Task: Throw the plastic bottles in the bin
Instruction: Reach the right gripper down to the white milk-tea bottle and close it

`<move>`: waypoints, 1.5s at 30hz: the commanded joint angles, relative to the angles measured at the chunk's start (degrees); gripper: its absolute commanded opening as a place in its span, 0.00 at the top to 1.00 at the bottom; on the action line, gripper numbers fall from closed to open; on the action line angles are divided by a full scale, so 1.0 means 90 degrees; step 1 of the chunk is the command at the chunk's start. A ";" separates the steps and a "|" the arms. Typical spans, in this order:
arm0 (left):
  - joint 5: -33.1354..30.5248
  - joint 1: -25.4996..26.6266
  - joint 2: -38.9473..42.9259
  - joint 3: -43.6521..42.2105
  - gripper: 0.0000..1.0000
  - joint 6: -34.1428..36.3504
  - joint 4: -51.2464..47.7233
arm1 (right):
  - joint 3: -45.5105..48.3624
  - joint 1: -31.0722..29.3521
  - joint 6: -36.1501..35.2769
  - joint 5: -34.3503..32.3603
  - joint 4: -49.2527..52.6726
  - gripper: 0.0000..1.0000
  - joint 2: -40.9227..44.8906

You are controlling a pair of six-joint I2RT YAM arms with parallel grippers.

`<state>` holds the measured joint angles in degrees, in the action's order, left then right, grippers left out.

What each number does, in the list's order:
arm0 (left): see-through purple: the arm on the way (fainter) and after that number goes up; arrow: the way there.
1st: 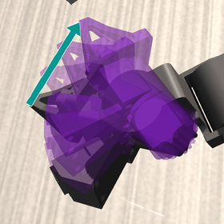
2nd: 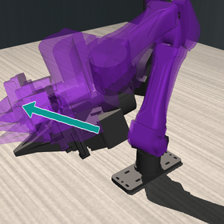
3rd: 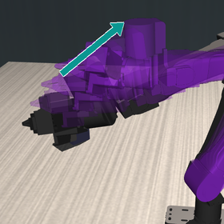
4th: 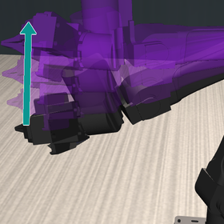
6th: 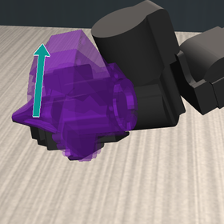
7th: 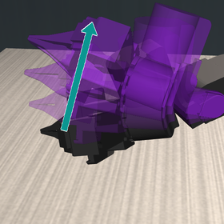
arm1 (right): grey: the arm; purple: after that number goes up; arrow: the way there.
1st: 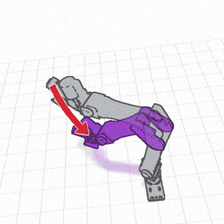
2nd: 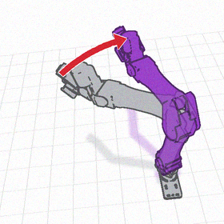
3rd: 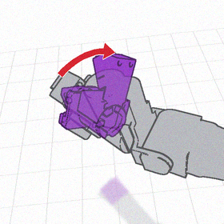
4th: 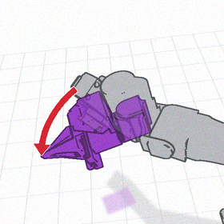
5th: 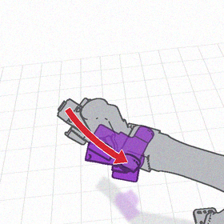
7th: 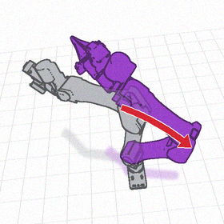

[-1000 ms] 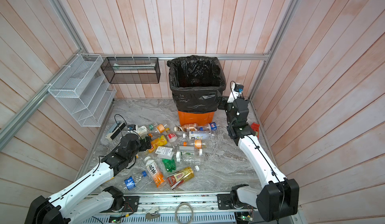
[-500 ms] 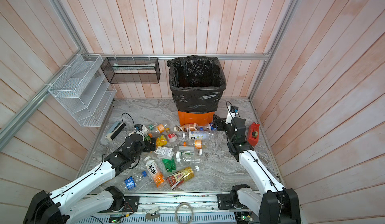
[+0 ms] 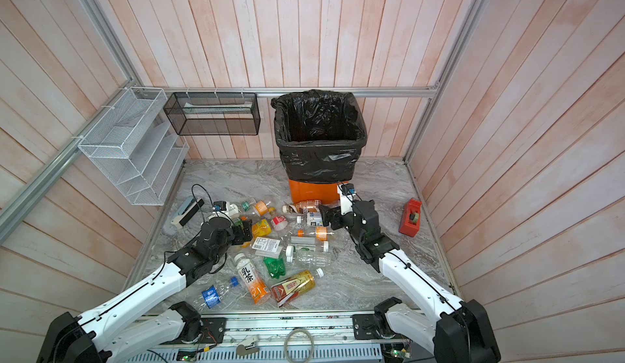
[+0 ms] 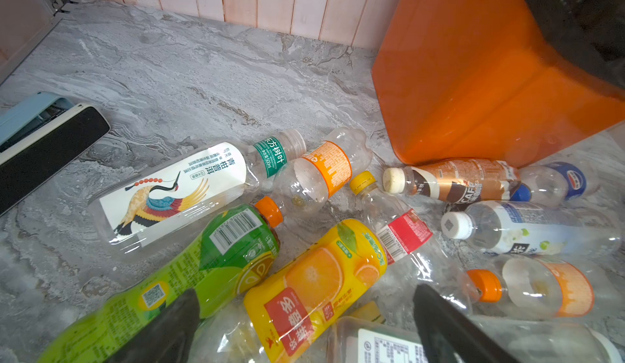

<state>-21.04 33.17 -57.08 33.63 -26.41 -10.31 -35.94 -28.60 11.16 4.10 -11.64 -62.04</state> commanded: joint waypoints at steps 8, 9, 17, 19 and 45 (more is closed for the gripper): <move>-0.0260 -0.0287 0.0094 -0.0033 0.00 -0.0110 -0.0012 | -0.0804 -0.2039 0.0930 -0.1177 0.0675 0.16 -0.0694; -0.0207 -0.0371 0.0129 -0.0059 0.00 -0.0152 0.0007 | -0.0871 -0.2256 0.0971 -0.1250 0.0677 0.16 -0.0766; -0.0107 -0.0769 0.0571 -0.0240 0.00 -0.0101 0.0160 | -0.1819 -0.3671 0.1179 -0.1494 0.1248 0.19 -0.1943; -0.0158 -0.0812 0.0638 -0.0232 0.00 -0.0070 0.0102 | -0.2124 -0.3979 0.1211 -0.1518 0.1453 0.20 -0.2352; 0.0282 -0.1743 0.1210 -0.0740 0.00 -0.0307 -0.0173 | -0.4460 -0.5270 0.1465 -0.1474 0.3581 0.25 -0.5514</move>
<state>-19.44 17.89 -46.78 27.86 -28.80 -11.20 -74.37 -75.35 24.03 -8.69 17.41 -110.08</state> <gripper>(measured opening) 0.996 0.747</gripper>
